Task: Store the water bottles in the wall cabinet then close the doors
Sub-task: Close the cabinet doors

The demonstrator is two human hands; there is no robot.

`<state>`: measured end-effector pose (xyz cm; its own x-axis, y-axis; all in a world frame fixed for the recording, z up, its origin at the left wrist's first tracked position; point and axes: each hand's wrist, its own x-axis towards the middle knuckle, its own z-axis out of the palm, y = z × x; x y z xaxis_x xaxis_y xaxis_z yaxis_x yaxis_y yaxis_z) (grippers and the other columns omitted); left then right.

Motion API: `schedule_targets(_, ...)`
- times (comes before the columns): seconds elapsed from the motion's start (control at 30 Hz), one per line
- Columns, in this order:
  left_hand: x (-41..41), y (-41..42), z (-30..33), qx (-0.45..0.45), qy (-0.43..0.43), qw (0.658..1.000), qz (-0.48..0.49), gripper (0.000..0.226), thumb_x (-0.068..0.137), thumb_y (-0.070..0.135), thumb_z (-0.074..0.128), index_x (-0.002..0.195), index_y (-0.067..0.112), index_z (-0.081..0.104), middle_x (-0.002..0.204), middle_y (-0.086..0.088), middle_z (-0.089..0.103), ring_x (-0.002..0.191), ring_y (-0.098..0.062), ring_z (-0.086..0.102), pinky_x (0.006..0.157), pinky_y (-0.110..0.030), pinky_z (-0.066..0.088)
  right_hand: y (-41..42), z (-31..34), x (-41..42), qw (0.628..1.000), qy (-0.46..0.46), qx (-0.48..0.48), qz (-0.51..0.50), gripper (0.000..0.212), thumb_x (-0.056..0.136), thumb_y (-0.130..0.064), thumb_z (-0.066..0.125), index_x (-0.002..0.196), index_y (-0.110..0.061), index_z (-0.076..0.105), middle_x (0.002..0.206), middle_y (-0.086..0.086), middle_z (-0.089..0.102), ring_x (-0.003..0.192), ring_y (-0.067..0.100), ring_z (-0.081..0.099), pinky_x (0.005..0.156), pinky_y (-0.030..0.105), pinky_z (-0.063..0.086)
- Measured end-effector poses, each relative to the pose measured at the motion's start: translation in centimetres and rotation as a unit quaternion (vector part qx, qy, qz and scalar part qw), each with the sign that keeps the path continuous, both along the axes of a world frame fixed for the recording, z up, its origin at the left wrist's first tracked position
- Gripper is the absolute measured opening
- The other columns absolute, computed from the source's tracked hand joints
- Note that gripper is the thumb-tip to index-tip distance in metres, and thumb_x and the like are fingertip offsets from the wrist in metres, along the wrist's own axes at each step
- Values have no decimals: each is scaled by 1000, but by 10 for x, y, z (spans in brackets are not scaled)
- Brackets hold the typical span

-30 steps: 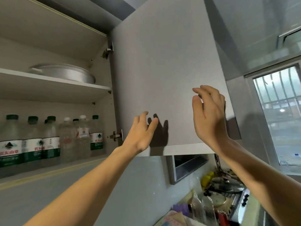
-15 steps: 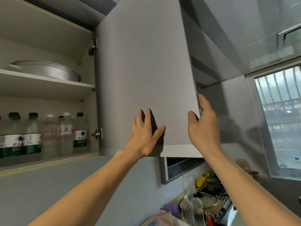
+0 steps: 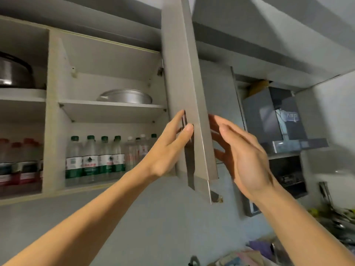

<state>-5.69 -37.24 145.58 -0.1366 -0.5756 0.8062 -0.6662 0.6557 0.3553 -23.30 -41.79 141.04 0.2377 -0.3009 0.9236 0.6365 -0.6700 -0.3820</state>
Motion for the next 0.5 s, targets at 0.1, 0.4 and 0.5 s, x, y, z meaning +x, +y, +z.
schedule_targets(0.1, 21, 46, 2, -16, 19, 1000, -17, 56, 105, 54, 33, 156, 30, 32, 154, 7, 45, 144, -12, 41, 117, -51, 36, 19, -3, 44, 999, 7, -30, 20, 35, 99, -26, 53, 133, -24, 61, 133, -10, 66, 130, 7, 57, 110, 28, 44)
schedule_targets(0.4, 129, 147, 5, -79, 77, 990, 88, 49, 107, 17, 48, 152, 30, 34, 120, 1, 71, 113, -13, 67, 87, -24, 56, 69, -14, 201, 983, 44, -131, -118, 57, 95, -27, 61, 150, -29, 43, 159, -19, 32, 146, -9, 23, 118, 12, 22)
schedule_targets(0.5, 170, 160, 4, -69, 55, 978, 190, 66, 106, 13, 49, 160, 33, 18, 117, 15, 73, 113, -5, 66, 89, -18, 55, 72, -21, 248, 973, 52, -154, -161, 65, 94, -21, 70, 151, -30, 40, 161, -14, 28, 150, -1, 21, 112, 4, 21)
